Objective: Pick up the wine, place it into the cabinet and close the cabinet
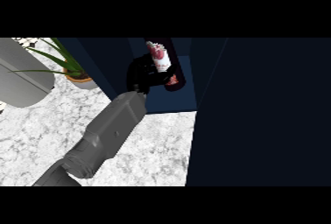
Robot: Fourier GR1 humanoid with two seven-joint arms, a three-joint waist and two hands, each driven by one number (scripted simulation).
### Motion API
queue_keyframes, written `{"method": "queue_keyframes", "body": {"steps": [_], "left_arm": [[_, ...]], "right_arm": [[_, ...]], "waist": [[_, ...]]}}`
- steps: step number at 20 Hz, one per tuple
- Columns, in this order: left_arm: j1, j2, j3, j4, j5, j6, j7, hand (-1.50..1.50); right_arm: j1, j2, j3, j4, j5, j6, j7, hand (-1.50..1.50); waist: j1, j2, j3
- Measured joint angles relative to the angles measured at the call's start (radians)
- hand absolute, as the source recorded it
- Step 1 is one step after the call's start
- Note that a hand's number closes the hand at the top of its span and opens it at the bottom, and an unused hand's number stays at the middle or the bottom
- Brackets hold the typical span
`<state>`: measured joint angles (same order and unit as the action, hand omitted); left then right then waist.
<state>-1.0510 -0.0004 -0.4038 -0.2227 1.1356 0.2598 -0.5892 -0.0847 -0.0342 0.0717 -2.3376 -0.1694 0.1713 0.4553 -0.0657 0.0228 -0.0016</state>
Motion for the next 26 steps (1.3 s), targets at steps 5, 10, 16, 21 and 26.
{"method": "queue_keyframes", "body": {"steps": [5,10,16,21,26], "left_arm": [[-0.004,0.0,0.0,-0.004,0.026,0.009,-0.01,1.5],[0.021,0.0,-0.024,-0.029,0.059,0.013,-0.027,1.5],[0.072,0.0,-0.088,-0.072,0.095,0.027,-0.054,1.5],[0.092,0.0,-0.144,-0.135,0.149,0.076,-0.063,1.5],[0.102,0.001,-0.169,-0.171,0.219,0.093,-0.1,-1.5]], "right_arm": [[-0.026,-0.002,-0.005,0.028,-0.011,0.006,-0.008,-1.5],[-0.039,0.001,0.01,0.03,-0.015,0.008,-0.004,-1.5],[-0.034,0.013,0.04,0.036,0.003,0.011,-0.019,-1.5],[-0.037,0.015,0.053,0.041,-0.001,0.016,-0.019,-1.5],[-0.055,0.017,0.05,0.039,0.001,0.007,-0.013,-1.5]], "waist": [[-0.012,0.003,0.0],[-0.032,0.004,0.0],[-0.051,0.006,0.0],[-0.07,0.007,0.0],[-0.073,0.009,-0.001]]}}
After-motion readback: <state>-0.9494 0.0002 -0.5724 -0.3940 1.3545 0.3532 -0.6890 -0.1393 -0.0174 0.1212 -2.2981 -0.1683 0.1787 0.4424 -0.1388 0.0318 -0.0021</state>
